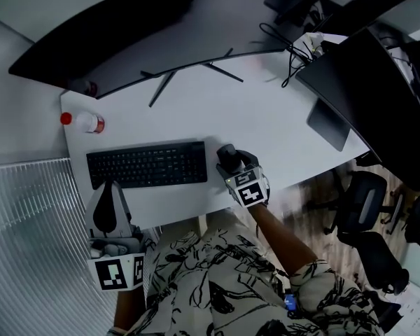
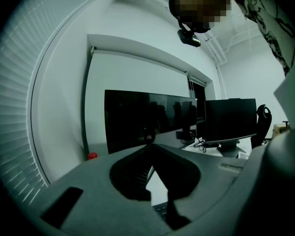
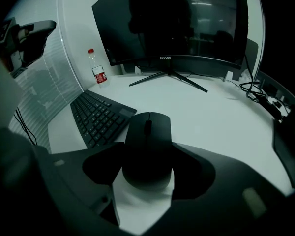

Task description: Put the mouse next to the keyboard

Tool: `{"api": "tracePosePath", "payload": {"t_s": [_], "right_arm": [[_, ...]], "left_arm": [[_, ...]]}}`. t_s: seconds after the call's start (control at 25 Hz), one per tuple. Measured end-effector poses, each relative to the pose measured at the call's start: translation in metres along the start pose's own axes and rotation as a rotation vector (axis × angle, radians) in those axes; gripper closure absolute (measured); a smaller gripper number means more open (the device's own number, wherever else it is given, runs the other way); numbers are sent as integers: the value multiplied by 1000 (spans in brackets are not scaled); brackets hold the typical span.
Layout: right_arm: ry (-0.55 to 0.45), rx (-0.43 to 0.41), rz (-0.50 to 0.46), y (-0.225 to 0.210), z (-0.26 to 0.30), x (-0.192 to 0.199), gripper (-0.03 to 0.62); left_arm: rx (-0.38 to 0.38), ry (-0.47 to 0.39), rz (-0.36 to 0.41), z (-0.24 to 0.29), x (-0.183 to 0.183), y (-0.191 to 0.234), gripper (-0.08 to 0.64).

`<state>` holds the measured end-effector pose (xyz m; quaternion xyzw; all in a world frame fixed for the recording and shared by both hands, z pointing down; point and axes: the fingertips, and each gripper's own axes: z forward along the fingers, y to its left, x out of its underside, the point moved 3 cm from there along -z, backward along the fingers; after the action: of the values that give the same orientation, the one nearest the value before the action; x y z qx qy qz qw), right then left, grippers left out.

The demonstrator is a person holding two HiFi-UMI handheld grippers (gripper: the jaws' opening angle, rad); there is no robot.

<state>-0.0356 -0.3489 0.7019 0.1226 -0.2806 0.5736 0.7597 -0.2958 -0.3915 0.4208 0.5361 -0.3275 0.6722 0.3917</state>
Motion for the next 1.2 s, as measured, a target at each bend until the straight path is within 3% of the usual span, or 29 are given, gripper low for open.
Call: {"api": "tracePosePath", "payload": {"t_s": [0.6, 0.72, 0.96, 1.2], "right_arm": [[11, 14, -2, 0, 18, -2, 284], [-21, 0, -44, 1, 12, -9, 241], [-259, -54, -51, -6, -38, -62, 242], [-551, -45, -107, 0, -123, -136, 444]], "left_arm": [[-9, 18, -2, 5, 3, 5, 561], [-12, 3, 1, 3, -2, 5, 561], [-34, -46, 14, -3, -14, 11, 561], [-52, -84, 33, -10, -25, 21, 561]]}}
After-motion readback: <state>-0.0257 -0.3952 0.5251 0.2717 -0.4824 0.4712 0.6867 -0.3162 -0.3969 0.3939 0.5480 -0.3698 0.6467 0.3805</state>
